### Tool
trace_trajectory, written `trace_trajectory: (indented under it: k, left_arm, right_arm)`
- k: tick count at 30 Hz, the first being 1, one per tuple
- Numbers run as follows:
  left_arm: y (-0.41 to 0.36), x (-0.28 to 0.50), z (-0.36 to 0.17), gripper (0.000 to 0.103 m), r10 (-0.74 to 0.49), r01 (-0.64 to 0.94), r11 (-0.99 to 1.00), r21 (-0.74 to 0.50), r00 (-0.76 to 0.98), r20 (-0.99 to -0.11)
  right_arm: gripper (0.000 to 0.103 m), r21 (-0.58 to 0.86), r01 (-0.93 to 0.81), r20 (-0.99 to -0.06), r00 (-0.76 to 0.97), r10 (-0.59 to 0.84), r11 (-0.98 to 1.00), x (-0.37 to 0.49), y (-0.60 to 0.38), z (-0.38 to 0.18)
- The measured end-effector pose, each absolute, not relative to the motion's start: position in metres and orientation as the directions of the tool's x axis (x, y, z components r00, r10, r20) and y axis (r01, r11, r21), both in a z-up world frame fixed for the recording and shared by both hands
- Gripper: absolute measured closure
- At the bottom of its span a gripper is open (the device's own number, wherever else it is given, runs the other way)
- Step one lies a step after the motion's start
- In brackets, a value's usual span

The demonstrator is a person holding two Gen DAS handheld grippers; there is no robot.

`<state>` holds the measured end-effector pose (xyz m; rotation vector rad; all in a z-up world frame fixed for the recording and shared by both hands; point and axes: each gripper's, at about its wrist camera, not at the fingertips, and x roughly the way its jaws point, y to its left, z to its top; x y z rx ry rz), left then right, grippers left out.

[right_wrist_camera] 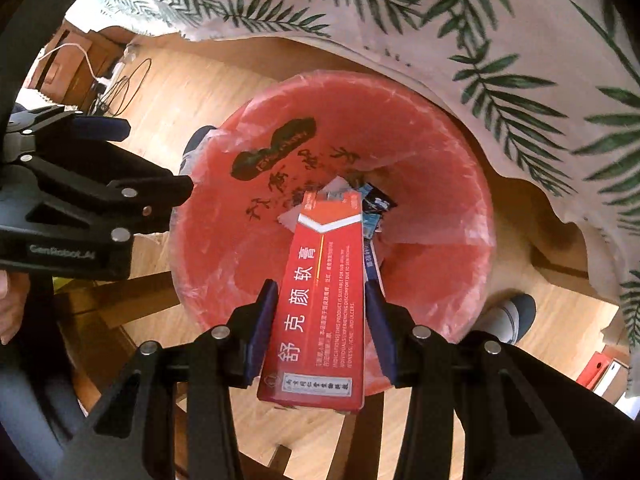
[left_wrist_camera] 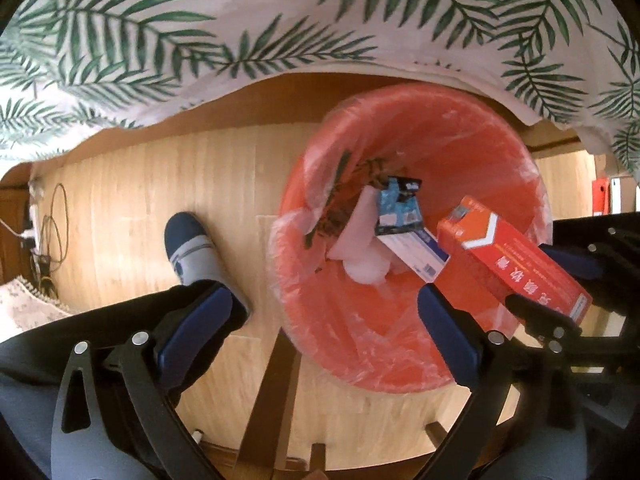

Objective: Collect trash

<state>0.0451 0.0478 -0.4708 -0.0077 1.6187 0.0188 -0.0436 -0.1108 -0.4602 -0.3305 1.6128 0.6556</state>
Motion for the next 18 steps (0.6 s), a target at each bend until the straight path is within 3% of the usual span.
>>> trace_trajectory:
  k: [5, 12, 18]
  left_arm:
    - [0.053, 0.039, -0.472, 0.006, 0.001, -0.039, 0.999, 0.003, -0.045, -0.999]
    - [0.059, 0.034, -0.467, 0.006, -0.058, -0.065, 0.996, -0.056, -0.025, -0.998]
    - [0.051, 0.028, -0.438, 0.006, -0.065, -0.035, 0.997, -0.067, 0.038, -0.997]
  right_arm:
    - [0.048, 0.228, -0.563, -0.973, -0.17, 0.158, 0.794, -0.044, -0.106, -0.463]
    - [0.011, 0.216, -0.53, -0.976, -0.114, 0.184, 0.82, -0.048, -0.112, -0.443]
    - [0.005, 0.157, -0.509, -0.977, 0.047, 0.209, 0.847, -0.06, -0.127, -0.386]
